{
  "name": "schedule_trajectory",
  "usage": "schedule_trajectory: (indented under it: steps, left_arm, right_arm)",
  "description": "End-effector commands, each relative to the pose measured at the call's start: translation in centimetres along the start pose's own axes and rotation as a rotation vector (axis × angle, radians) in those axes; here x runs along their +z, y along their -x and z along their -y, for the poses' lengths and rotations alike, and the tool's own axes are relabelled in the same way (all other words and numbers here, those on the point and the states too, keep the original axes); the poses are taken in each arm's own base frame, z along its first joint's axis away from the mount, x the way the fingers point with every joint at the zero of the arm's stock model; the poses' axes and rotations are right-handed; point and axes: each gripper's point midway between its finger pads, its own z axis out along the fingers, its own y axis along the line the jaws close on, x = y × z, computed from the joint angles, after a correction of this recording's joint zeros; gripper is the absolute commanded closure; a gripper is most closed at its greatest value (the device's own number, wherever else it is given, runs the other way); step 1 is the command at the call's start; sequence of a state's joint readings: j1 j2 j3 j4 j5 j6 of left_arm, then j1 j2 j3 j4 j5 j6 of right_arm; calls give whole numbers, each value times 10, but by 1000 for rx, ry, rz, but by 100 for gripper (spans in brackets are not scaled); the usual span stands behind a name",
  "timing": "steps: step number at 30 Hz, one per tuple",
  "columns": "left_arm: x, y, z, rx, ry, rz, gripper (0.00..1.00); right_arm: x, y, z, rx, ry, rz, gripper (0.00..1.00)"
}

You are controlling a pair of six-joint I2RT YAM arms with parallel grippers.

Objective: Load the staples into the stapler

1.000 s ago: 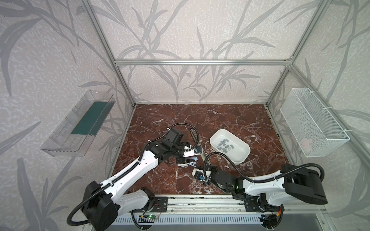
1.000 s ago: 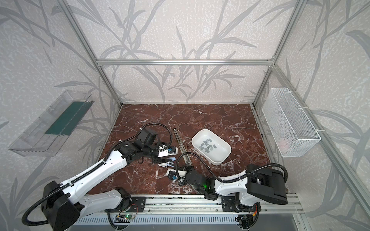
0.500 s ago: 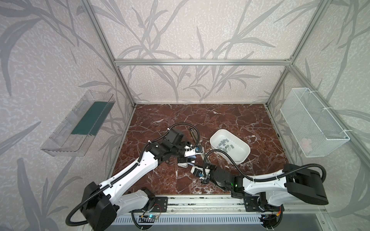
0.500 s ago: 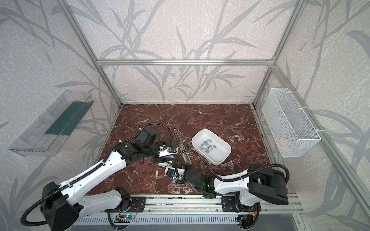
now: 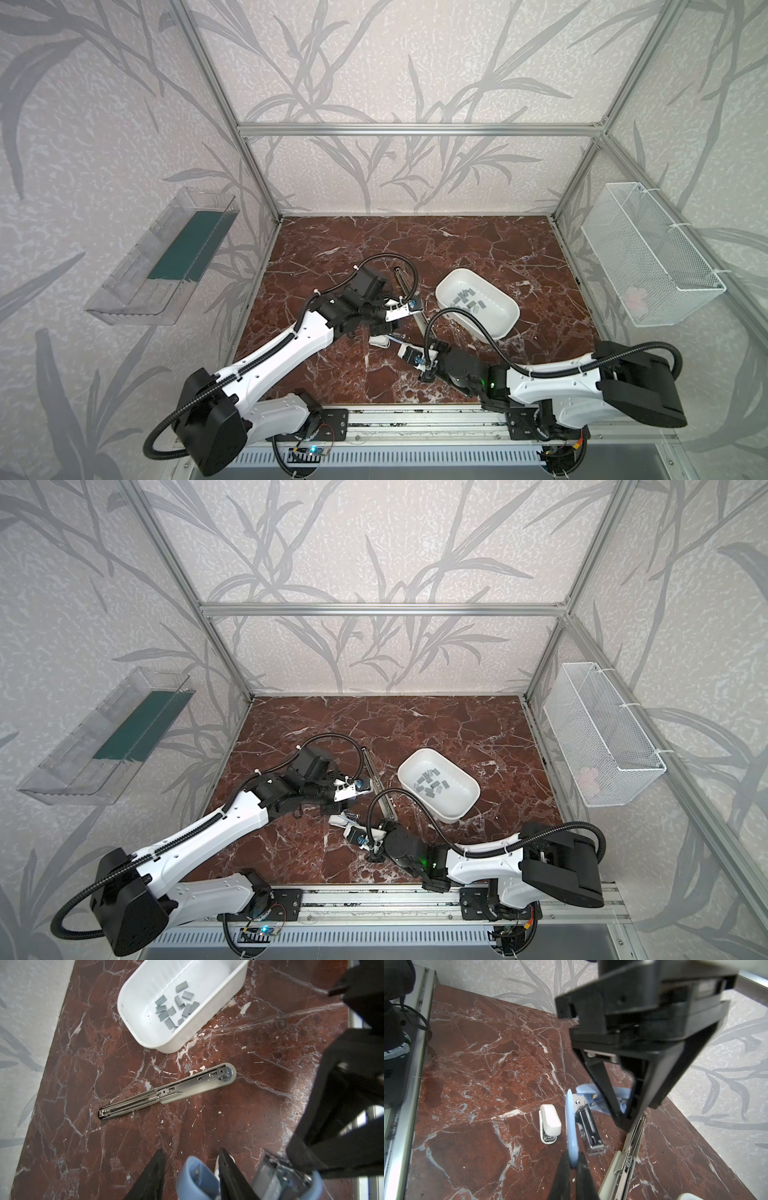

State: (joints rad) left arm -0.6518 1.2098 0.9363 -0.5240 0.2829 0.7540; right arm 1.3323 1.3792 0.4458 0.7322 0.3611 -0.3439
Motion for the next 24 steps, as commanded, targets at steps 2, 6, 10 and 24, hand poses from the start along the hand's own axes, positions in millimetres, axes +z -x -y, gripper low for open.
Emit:
schedule_trajectory:
  steps: [2, 6, 10, 24]
  left_arm:
    - [-4, -2, -39, -61, 148, -61, 62]
    - [-2, -16, -51, -104, 196, -120, 62]
    - [-1, -24, -56, -135, 204, -135, 61]
    - [-11, -21, -61, -161, 230, -114, 60]
  right_arm:
    - [-4, 19, -10, 20, 17, 61, 100]
    - [-5, 16, -5, 42, -15, 48, 100]
    - [-7, 13, 6, 71, -74, 34, 100]
    - [-12, 17, 19, 102, -108, 10, 100]
